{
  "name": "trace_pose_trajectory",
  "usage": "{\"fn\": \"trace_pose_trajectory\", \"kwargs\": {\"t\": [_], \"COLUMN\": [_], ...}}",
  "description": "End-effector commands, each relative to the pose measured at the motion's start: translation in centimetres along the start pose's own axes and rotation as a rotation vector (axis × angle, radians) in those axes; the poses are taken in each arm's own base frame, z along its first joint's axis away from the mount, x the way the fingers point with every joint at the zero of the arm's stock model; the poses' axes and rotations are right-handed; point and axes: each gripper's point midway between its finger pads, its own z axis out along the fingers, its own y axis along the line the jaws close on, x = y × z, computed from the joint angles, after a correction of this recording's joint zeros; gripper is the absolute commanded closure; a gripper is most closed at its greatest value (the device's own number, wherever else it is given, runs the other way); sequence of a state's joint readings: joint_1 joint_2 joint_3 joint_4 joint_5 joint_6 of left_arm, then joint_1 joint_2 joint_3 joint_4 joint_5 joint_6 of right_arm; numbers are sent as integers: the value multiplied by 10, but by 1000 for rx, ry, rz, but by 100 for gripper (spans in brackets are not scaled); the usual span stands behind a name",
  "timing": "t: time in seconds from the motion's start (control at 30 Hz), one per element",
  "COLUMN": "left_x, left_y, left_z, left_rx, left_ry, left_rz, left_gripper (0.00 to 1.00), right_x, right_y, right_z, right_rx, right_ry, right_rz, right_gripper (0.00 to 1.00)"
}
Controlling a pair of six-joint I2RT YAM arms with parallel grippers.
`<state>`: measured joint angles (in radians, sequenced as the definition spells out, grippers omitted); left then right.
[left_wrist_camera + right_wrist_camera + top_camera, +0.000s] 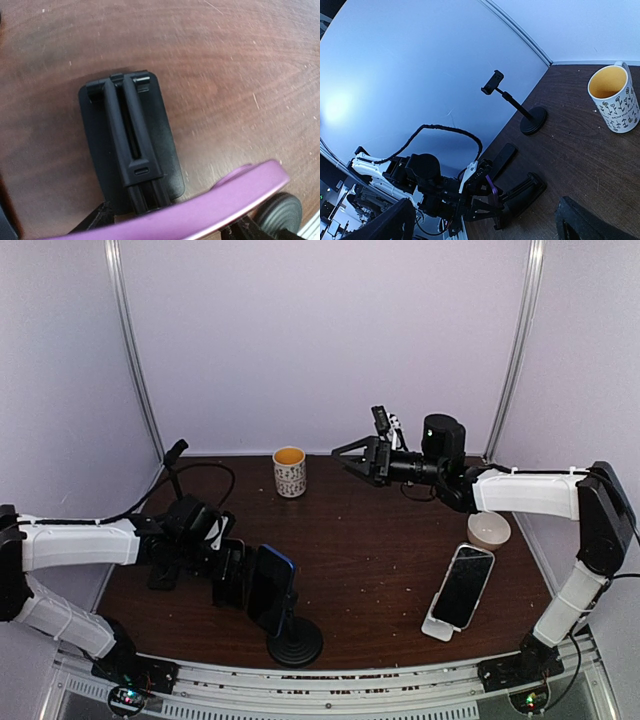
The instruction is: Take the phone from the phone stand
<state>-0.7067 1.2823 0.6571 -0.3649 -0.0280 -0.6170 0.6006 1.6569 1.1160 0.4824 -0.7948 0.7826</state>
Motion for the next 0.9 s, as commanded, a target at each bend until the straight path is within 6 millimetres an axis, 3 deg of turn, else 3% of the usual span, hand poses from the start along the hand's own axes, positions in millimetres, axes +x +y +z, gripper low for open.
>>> {"fn": "trace_pose_trajectory", "kwargs": {"t": [0.0, 0.17, 0.5, 0.87], "left_x": [-29, -62, -137, -177], "left_y": [30, 45, 55, 46], "left_z": [12, 28, 47, 74], "left_rx": [-119, -137, -97, -37], "left_ry": [-28, -17, -73, -83], "left_rz": [35, 39, 57, 104], "left_gripper": [32, 32, 32, 31], "right_x": [-11, -11, -14, -15], "right_y": [8, 6, 0, -1], "right_z": [0, -1, -5, -5], "right_rx": [-23, -20, -7, -10], "right_ry": [-13, -11, -15, -15], "right_rz": [-40, -38, -39, -37], "right_gripper": [0, 0, 0, 0]}}
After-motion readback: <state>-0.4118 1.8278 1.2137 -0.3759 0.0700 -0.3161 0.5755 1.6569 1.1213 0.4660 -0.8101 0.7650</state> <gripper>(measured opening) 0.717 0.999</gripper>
